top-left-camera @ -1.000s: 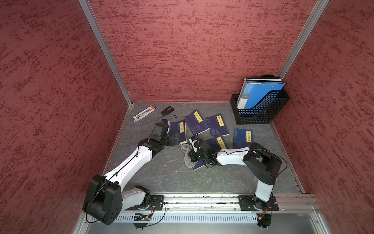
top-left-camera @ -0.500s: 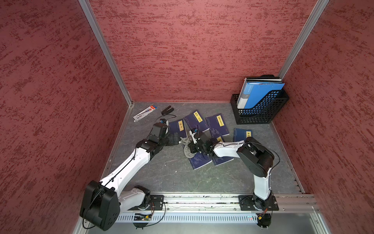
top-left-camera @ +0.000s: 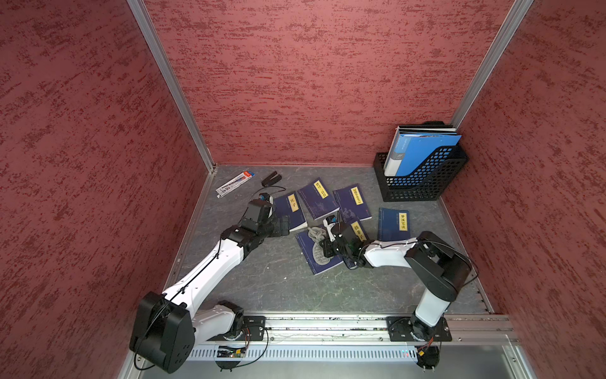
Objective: Wipe the cover of the book
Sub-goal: Wipe the dirt from the cover of the book.
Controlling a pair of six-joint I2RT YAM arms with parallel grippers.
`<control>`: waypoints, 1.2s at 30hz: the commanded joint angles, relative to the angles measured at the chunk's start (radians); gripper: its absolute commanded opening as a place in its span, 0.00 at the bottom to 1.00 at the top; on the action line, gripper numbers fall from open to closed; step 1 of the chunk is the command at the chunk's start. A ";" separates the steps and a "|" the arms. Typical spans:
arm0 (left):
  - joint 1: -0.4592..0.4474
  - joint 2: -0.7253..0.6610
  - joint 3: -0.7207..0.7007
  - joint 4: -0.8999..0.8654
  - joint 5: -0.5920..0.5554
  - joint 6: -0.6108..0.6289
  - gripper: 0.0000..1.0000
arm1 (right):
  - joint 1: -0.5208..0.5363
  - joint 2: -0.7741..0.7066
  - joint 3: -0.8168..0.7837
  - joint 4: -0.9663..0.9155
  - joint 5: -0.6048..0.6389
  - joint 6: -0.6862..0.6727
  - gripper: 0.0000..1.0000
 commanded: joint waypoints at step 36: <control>0.000 0.068 0.077 0.018 0.041 0.036 1.00 | 0.266 -0.011 -0.137 -0.213 -0.014 0.248 0.10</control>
